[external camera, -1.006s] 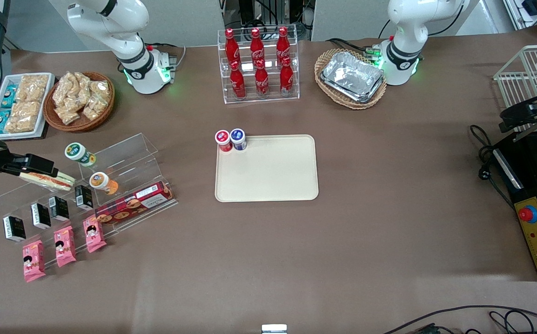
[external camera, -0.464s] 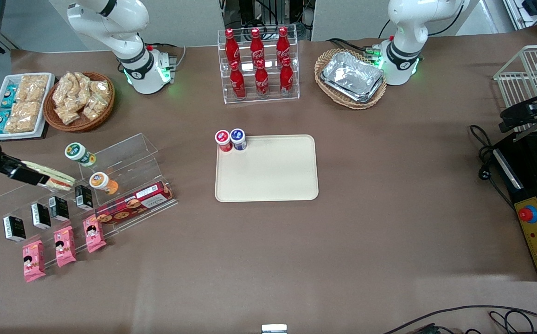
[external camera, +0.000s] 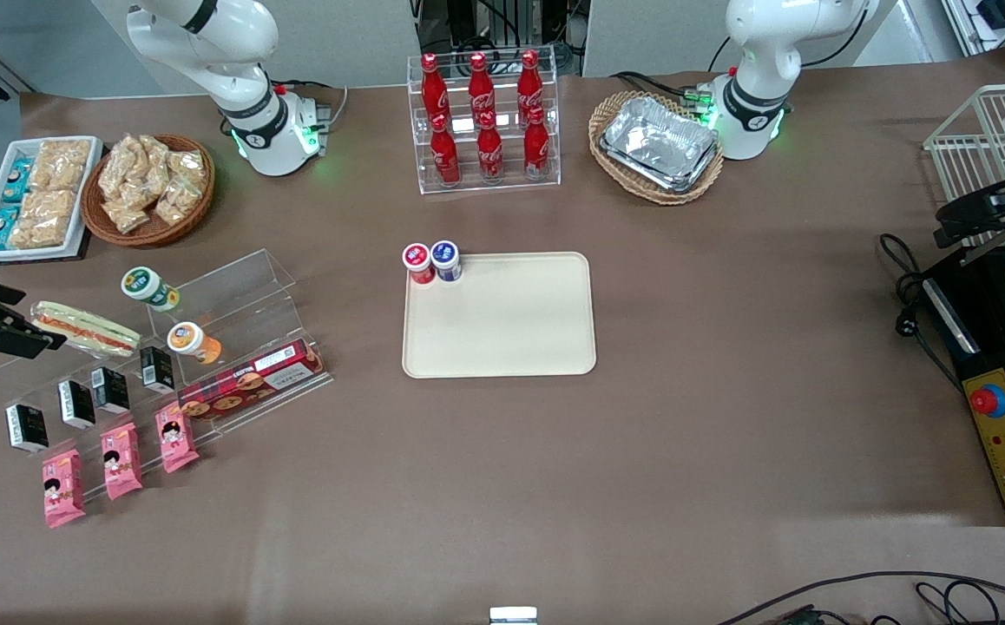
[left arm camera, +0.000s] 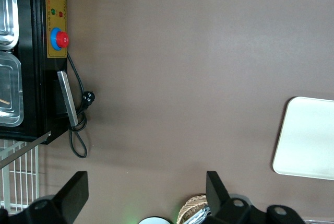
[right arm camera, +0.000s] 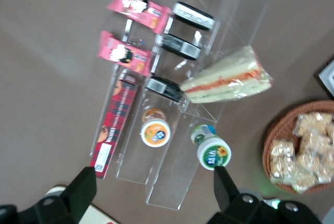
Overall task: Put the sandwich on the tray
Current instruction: 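Lower the open right gripper around the plastic-wrapped sandwich and close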
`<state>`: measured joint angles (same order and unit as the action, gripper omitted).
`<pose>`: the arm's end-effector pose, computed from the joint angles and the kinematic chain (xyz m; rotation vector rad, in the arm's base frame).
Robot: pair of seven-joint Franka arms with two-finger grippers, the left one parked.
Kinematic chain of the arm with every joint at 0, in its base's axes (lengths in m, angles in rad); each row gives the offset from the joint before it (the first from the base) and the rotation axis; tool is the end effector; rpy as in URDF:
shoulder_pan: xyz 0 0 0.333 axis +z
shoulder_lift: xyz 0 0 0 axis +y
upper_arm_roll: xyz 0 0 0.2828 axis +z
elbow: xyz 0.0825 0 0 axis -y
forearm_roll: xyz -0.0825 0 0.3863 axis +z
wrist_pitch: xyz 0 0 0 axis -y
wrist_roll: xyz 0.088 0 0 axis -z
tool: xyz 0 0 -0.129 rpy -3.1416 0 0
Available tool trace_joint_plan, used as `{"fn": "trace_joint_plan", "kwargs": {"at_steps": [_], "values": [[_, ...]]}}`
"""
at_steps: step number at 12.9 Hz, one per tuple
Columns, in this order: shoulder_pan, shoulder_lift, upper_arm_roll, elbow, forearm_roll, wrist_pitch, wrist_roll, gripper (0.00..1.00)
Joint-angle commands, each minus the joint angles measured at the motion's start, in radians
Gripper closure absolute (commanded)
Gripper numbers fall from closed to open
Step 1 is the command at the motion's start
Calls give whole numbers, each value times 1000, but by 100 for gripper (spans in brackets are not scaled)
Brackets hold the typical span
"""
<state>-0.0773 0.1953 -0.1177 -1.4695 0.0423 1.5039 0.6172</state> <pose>0.5850 -0.1045 0.4996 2.8635 -1.2316 -0.2500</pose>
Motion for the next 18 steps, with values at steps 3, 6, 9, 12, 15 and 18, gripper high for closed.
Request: {"fn": "trace_joint_plan", "kwargs": {"at_steps": [3,6,9,12,15,18], "values": [[-30,-16,9,-57,25,-59,278,0],[-32,-11,9,-55,80,-59,444,0],[-44,-8,1,-58,77,-74,458,0],[-45,3,-2,-58,74,-74,464,0],[-44,10,-17,-58,68,-64,530,0],[-45,19,-43,-58,51,-42,602,0]]}}
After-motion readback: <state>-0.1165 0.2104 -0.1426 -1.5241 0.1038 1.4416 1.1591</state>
